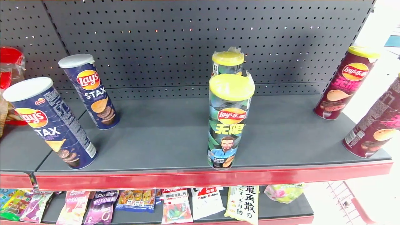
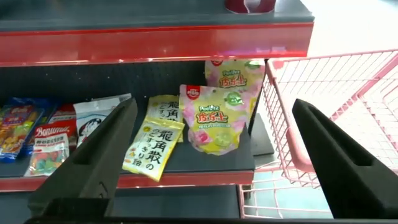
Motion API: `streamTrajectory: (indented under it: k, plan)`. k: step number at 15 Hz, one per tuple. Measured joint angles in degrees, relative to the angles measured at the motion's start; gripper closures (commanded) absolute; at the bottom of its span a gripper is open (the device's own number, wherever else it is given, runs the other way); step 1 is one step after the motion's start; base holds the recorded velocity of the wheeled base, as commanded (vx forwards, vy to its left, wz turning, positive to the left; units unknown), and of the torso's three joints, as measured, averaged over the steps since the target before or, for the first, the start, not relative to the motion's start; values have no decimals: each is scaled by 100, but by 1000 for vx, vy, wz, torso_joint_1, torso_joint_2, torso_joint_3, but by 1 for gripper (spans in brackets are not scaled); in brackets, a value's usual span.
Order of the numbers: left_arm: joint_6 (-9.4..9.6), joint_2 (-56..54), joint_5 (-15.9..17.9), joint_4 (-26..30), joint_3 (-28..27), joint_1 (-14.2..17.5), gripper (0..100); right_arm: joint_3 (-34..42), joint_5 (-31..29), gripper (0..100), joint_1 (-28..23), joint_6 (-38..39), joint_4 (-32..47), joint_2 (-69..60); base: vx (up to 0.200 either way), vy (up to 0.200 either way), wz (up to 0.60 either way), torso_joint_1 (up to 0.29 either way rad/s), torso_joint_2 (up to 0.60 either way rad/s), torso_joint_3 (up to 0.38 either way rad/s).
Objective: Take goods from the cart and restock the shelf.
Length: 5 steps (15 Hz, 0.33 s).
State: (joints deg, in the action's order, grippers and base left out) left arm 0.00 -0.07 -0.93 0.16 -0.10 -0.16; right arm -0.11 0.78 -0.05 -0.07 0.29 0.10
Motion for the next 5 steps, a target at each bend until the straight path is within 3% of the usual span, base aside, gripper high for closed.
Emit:
streamTrajectory:
  k: [5]
  plan:
    - [0,0,2,0,0,5,0,6,-2,0,5,-2,-2,0,0,0,0,0,0,0]
